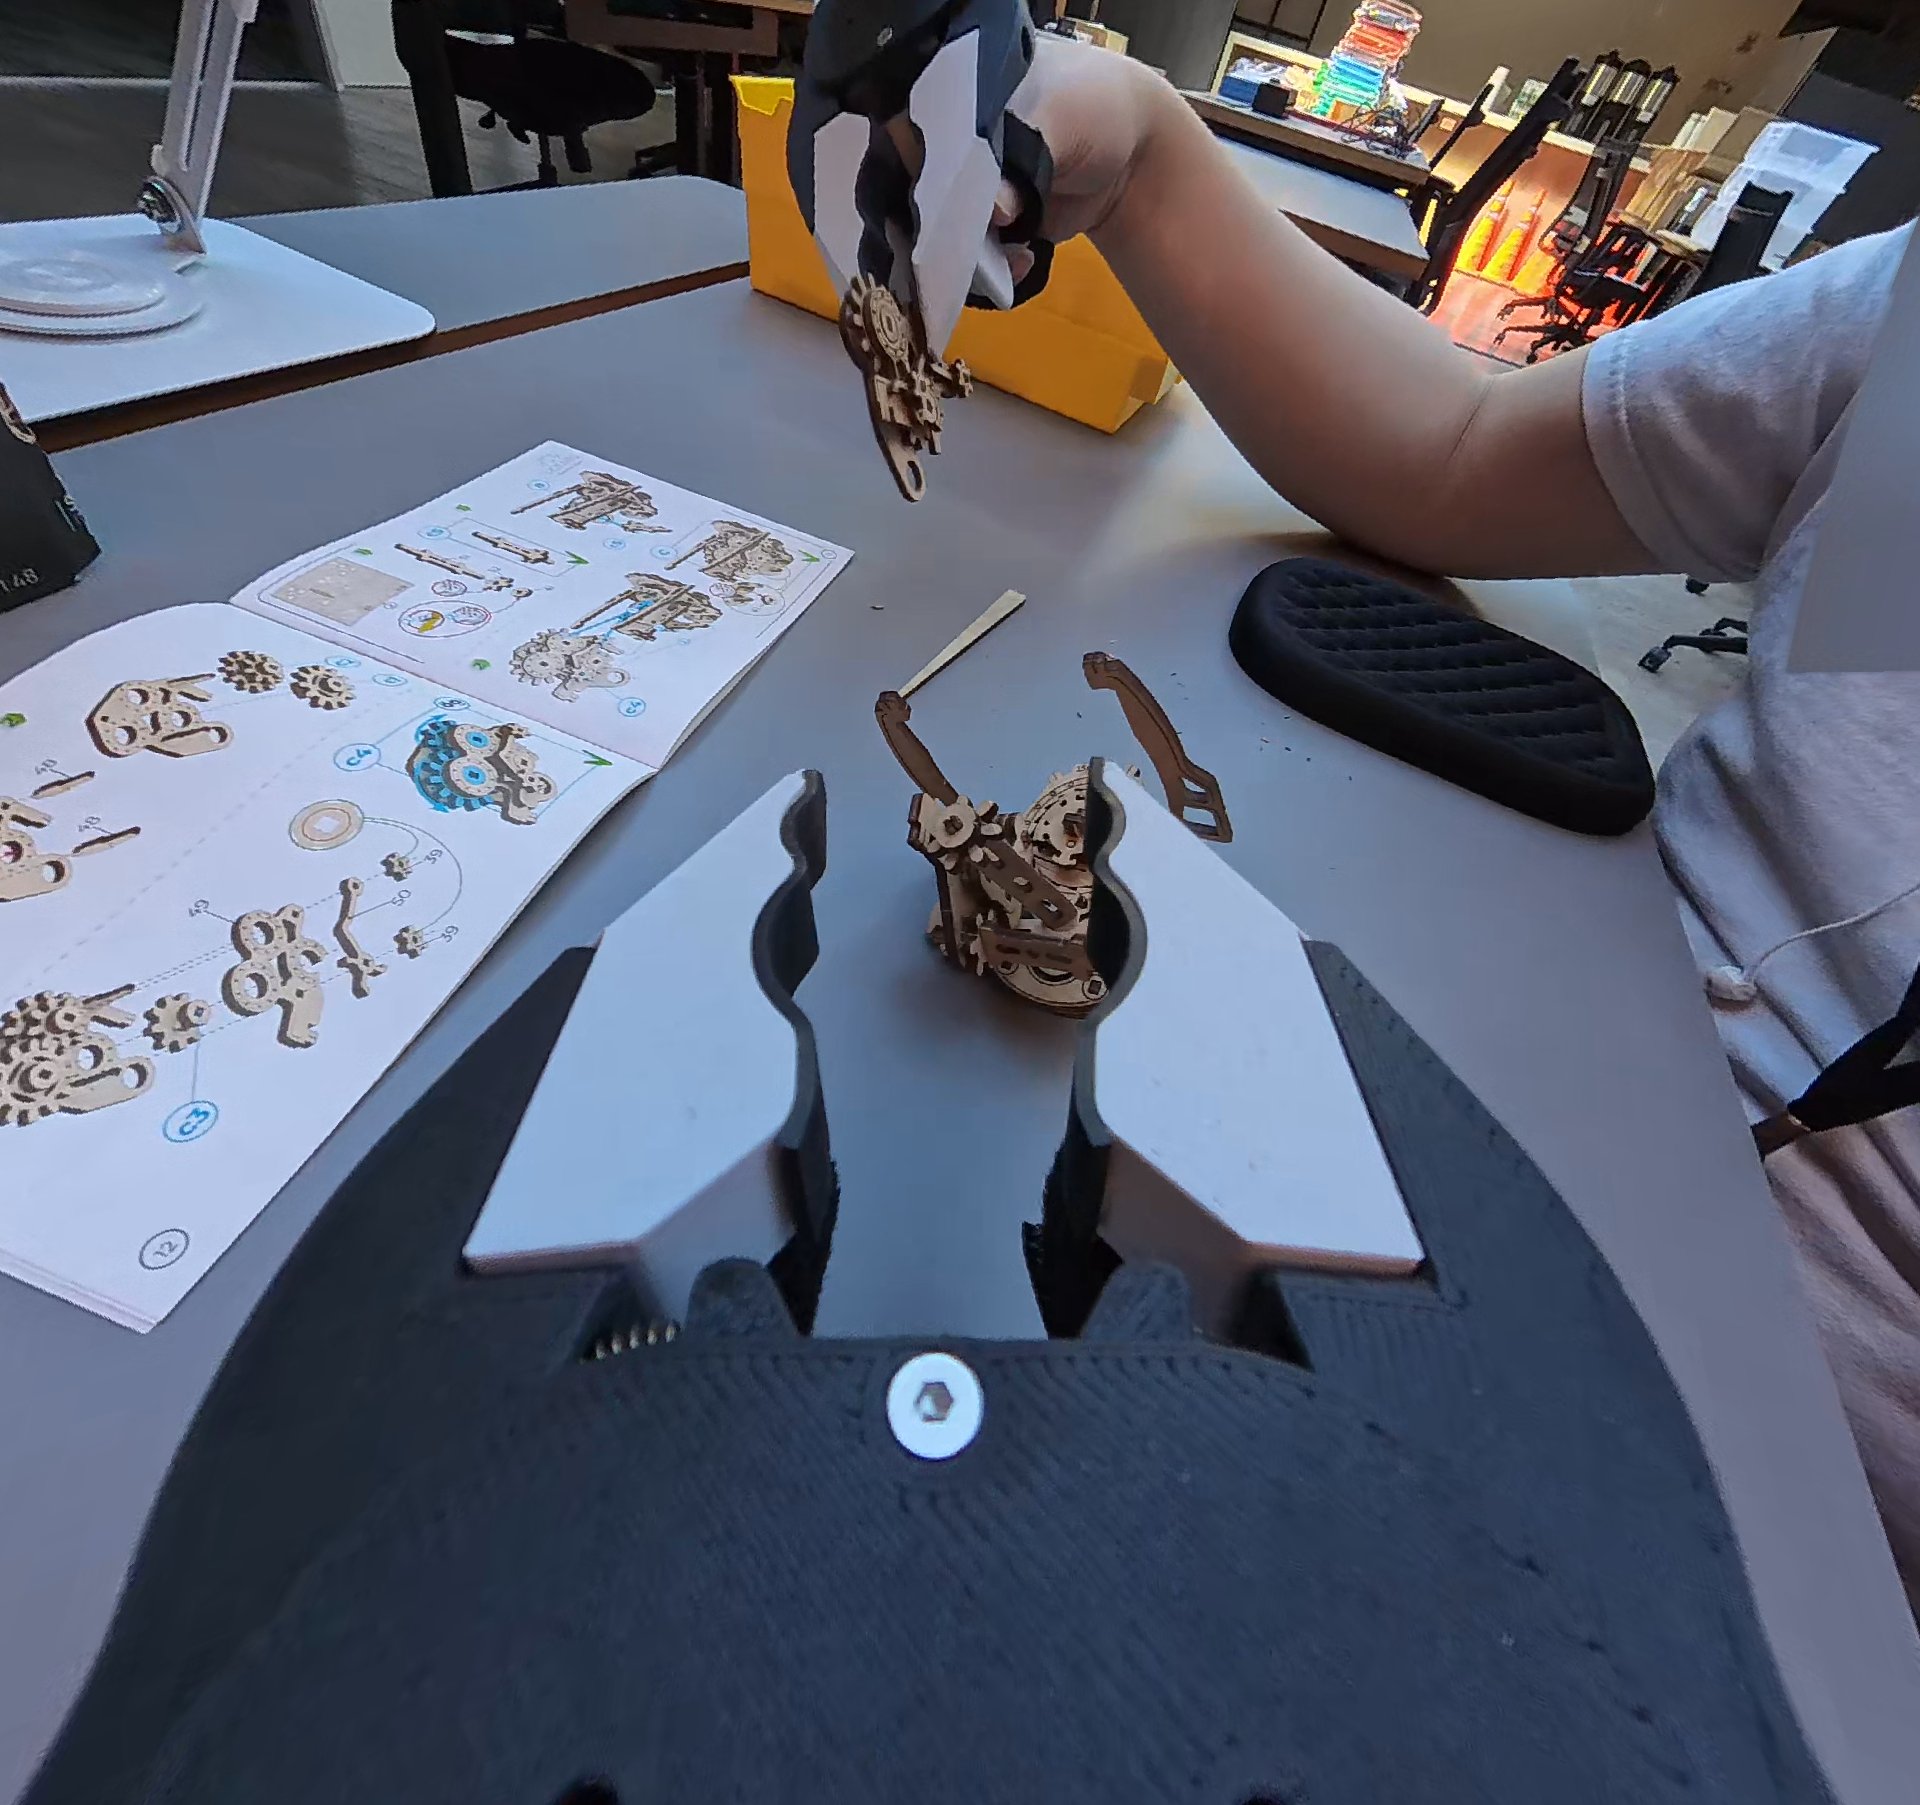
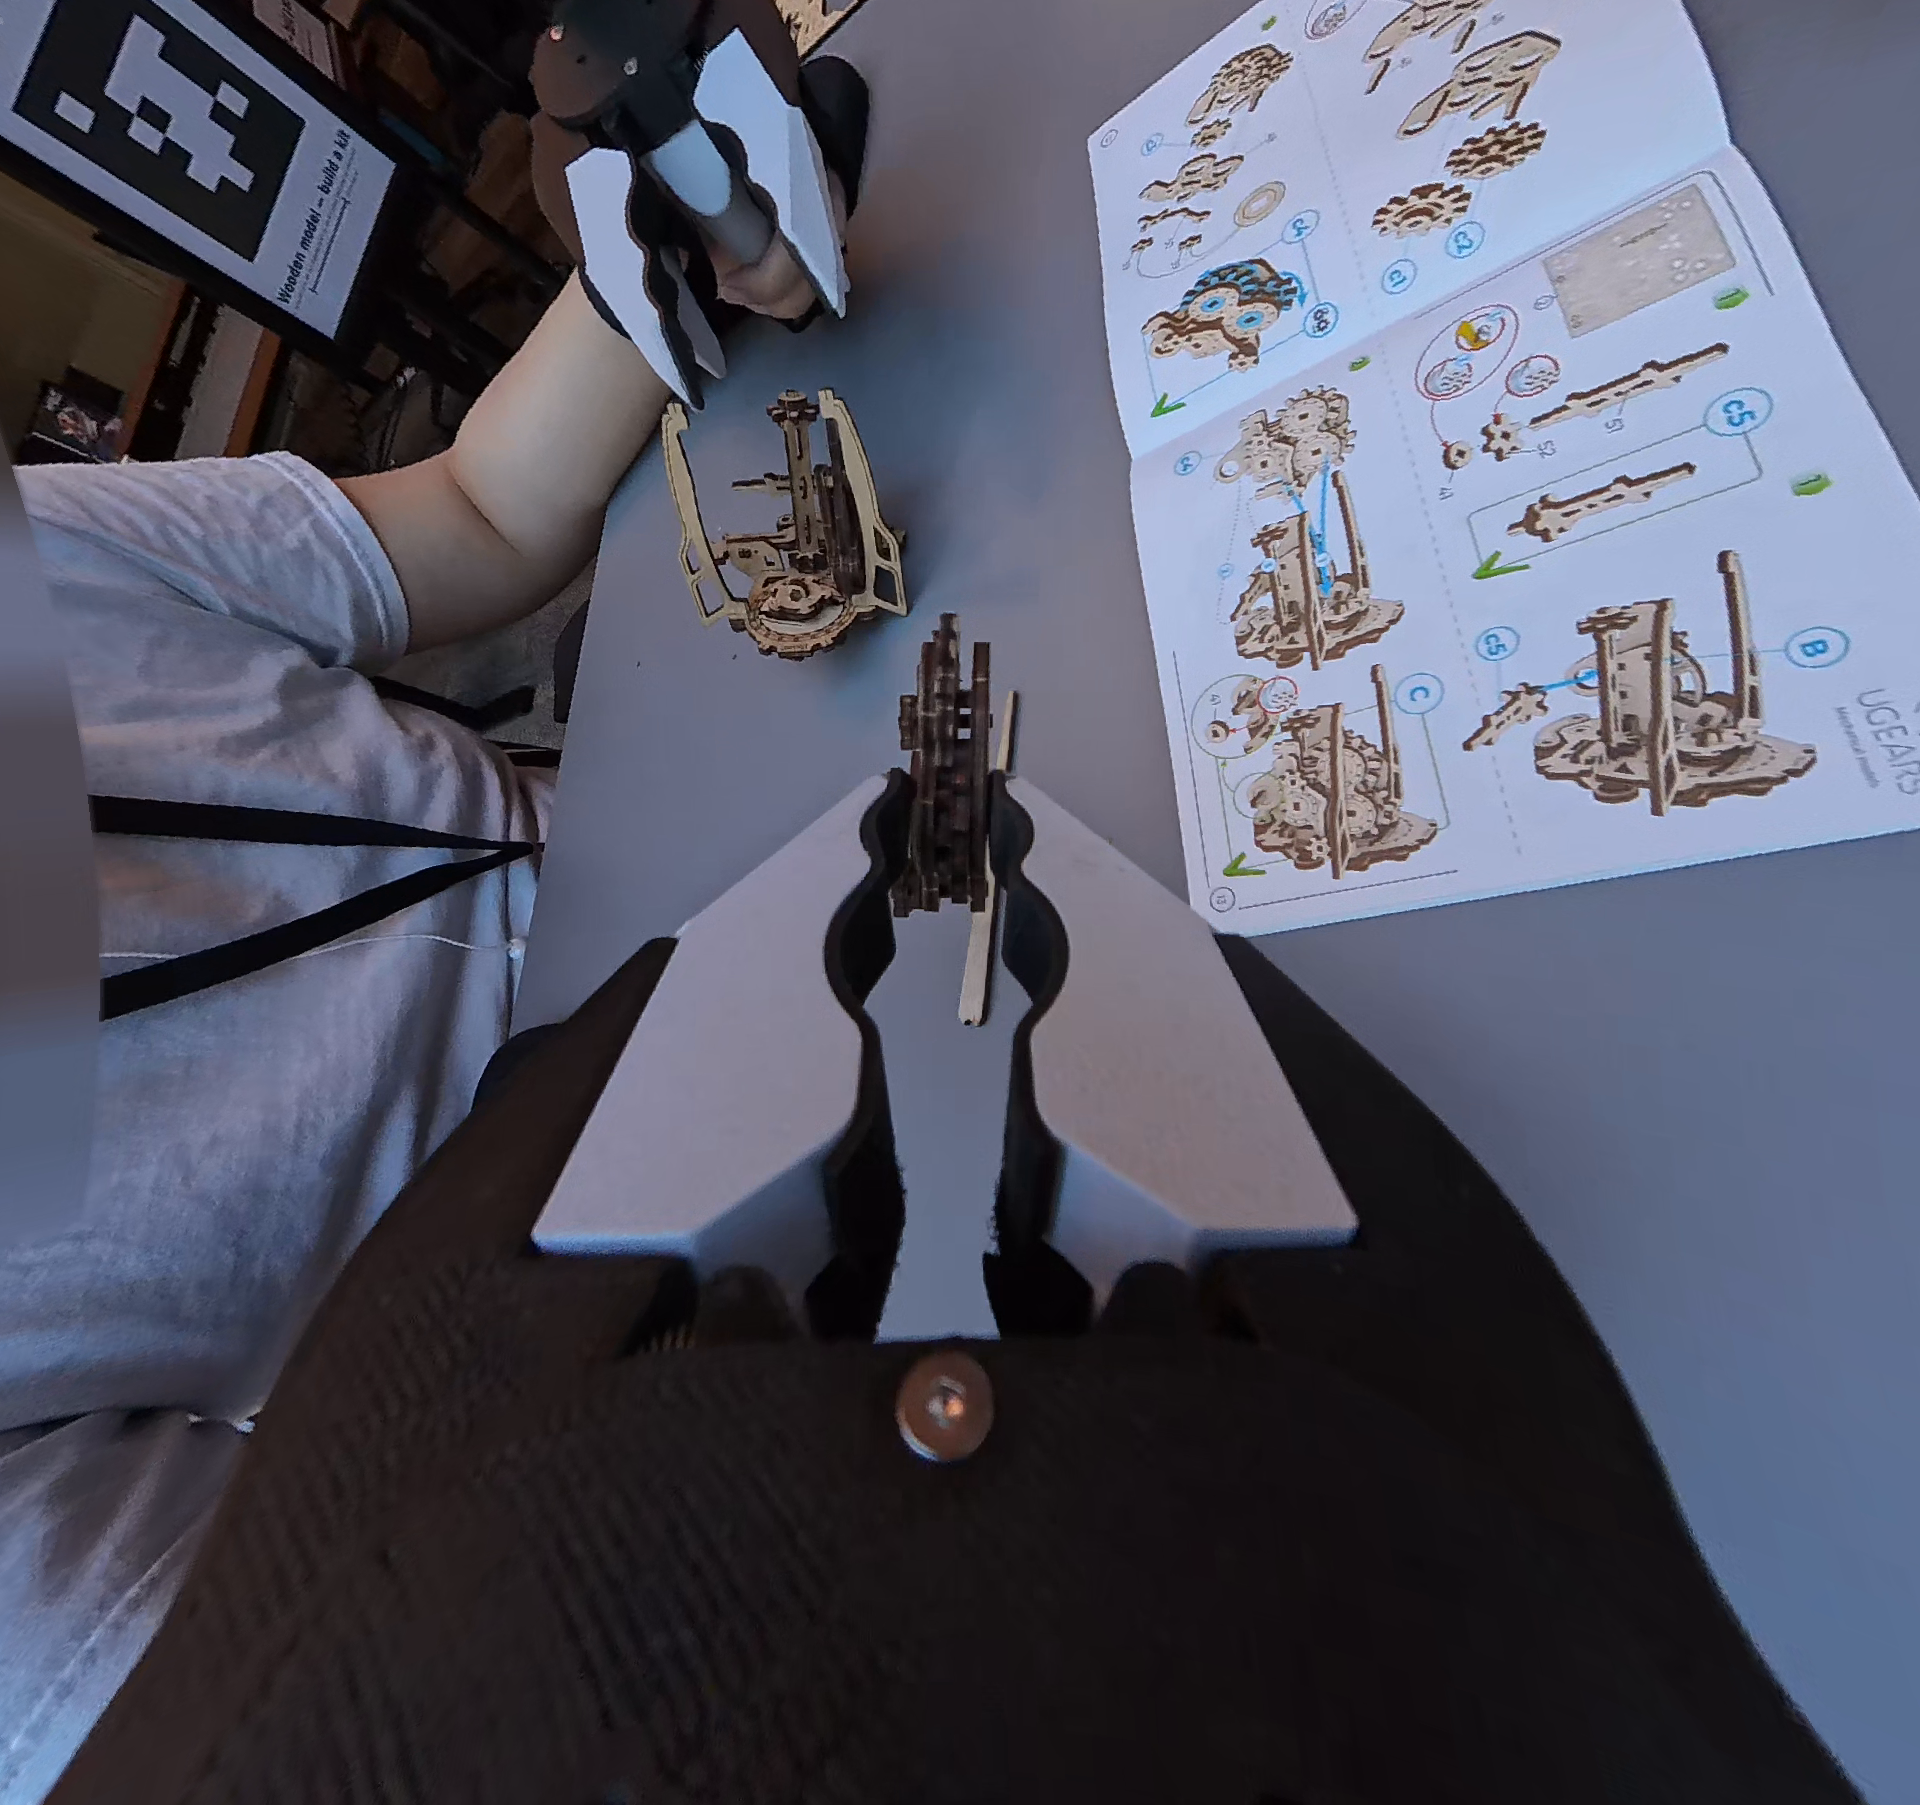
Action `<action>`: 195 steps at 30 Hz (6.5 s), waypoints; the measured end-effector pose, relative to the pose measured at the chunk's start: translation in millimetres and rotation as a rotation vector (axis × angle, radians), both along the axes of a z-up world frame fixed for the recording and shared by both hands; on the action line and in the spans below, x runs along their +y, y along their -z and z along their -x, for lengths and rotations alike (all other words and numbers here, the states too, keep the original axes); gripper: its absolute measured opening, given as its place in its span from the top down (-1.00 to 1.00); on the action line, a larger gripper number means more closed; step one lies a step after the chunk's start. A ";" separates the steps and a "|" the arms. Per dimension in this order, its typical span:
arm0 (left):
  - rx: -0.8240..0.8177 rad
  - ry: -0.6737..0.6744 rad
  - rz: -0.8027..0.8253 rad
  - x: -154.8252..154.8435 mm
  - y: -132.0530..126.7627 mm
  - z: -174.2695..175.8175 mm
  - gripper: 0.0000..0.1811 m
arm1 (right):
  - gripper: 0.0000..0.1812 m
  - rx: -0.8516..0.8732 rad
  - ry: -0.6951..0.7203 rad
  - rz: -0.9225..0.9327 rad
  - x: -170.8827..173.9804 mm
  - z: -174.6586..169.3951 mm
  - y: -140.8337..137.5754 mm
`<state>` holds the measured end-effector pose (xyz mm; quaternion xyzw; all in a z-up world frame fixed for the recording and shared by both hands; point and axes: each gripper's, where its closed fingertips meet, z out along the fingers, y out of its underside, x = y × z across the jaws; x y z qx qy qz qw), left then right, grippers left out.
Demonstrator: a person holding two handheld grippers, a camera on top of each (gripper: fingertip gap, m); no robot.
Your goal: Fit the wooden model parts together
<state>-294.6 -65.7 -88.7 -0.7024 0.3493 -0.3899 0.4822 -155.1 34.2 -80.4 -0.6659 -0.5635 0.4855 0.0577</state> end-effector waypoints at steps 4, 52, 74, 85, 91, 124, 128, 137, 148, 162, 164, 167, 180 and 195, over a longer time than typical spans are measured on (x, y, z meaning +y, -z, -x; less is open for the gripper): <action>0.010 0.000 0.000 0.0 1.4 -0.7 0.46 | 0.85 -0.011 -0.019 -0.012 -4.9 2.1 1.8; -0.049 -0.548 -0.156 49.8 -35.4 72.4 0.46 | 0.85 0.143 0.189 -0.235 25.7 40.0 -15.4; 0.054 -0.506 -0.102 51.2 -13.3 63.4 0.51 | 0.85 0.146 0.179 -0.029 32.6 37.0 3.9; 0.096 -0.487 -0.101 50.3 -7.5 59.1 0.51 | 0.86 0.103 0.105 -0.007 18.1 37.6 13.1; 0.103 -0.485 -0.103 49.8 -7.4 58.8 0.52 | 0.85 0.097 0.097 0.005 16.6 37.0 14.2; 0.195 -0.406 -0.105 44.7 6.6 42.9 0.53 | 0.85 0.095 0.064 0.024 16.2 28.2 13.1; 0.206 -0.399 -0.107 43.9 7.9 41.6 0.53 | 0.85 0.098 0.059 0.030 15.5 27.5 12.1; 0.222 -0.389 -0.117 42.6 8.7 40.0 0.54 | 0.85 0.094 0.046 0.033 13.5 24.9 11.0; 0.254 -0.377 -0.115 42.1 14.3 37.2 0.56 | 0.85 0.089 0.060 0.034 17.8 21.5 10.7; 0.255 -0.376 -0.108 42.6 17.0 35.8 0.57 | 0.85 0.112 0.119 -0.070 32.3 5.7 -13.5; 0.263 -0.372 -0.109 42.3 18.1 35.0 0.57 | 0.85 0.108 0.121 -0.058 32.3 6.7 -11.5; 0.264 -0.373 -0.113 42.2 17.3 35.4 0.57 | 0.85 0.104 0.115 -0.062 31.1 7.7 -10.4; 0.261 -0.373 -0.118 41.7 15.1 35.8 0.58 | 0.85 0.106 0.122 -0.060 32.9 7.3 -10.2; 0.258 -0.374 -0.118 41.8 14.7 36.6 0.59 | 0.85 0.107 0.111 -0.053 30.4 8.4 -9.7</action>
